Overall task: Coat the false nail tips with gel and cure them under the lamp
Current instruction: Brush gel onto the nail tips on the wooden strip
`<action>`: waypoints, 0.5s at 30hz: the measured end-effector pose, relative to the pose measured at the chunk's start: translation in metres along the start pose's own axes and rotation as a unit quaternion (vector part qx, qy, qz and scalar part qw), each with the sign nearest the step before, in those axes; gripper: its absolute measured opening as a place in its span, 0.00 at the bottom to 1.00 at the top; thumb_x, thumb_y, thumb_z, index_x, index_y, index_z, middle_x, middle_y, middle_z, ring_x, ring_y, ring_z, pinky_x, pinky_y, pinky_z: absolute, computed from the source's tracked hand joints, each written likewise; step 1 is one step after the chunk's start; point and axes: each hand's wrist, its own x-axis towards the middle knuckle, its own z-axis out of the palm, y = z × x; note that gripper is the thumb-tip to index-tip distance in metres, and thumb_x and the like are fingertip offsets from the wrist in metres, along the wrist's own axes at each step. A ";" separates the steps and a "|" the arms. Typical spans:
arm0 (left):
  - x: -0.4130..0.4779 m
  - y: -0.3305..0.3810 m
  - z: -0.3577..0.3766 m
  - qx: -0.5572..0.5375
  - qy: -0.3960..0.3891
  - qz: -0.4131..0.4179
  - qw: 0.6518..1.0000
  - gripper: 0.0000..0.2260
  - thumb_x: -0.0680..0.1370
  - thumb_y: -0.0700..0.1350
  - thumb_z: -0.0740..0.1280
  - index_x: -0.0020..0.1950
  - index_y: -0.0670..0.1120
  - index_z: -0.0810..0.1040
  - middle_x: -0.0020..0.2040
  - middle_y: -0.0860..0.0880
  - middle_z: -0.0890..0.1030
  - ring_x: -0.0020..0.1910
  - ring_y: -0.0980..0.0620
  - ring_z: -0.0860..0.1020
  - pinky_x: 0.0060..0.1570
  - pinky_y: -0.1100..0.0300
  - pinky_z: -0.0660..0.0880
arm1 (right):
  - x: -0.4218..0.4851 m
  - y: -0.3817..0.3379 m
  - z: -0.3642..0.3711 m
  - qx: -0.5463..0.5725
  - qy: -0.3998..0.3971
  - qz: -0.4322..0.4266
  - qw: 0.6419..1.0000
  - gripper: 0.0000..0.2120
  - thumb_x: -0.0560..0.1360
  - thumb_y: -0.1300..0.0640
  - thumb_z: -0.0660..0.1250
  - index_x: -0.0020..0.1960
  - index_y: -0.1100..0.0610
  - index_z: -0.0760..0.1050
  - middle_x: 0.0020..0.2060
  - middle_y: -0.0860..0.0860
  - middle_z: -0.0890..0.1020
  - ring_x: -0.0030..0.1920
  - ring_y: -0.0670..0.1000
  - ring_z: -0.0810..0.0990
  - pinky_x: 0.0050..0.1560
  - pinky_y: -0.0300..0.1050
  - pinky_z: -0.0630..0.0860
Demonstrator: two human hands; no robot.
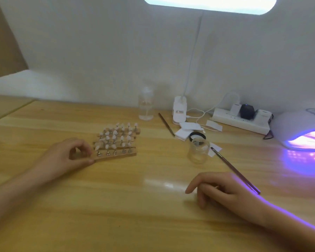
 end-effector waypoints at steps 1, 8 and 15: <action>-0.003 0.004 0.002 -0.008 -0.011 0.010 1.000 0.12 0.66 0.39 0.80 0.41 0.51 0.81 0.41 0.54 0.81 0.38 0.54 0.74 0.41 0.62 0.69 | 0.002 0.003 0.000 -0.001 0.001 0.001 1.000 0.17 0.82 0.61 0.59 0.52 0.42 0.81 0.35 0.48 0.83 0.38 0.45 0.80 0.41 0.34 0.71; -0.012 0.076 0.050 -0.018 -0.126 0.147 0.981 0.10 0.68 0.51 0.78 0.43 0.59 0.78 0.44 0.62 0.78 0.44 0.64 0.74 0.40 0.70 0.69 | 0.018 0.020 -0.005 -0.109 -0.017 0.018 0.994 0.16 0.71 0.39 0.70 0.56 0.33 0.71 0.35 0.39 0.80 0.35 0.42 0.76 0.39 0.33 0.70; 0.006 0.124 0.088 -0.025 -0.179 0.209 0.961 0.09 0.70 0.59 0.72 0.46 0.61 0.75 0.46 0.63 0.75 0.46 0.67 0.73 0.41 0.73 0.66 | 0.011 0.041 -0.028 -0.119 0.042 0.044 0.991 0.11 0.72 0.51 0.75 0.46 0.40 0.74 0.25 0.41 0.74 0.29 0.42 0.71 0.36 0.35 0.67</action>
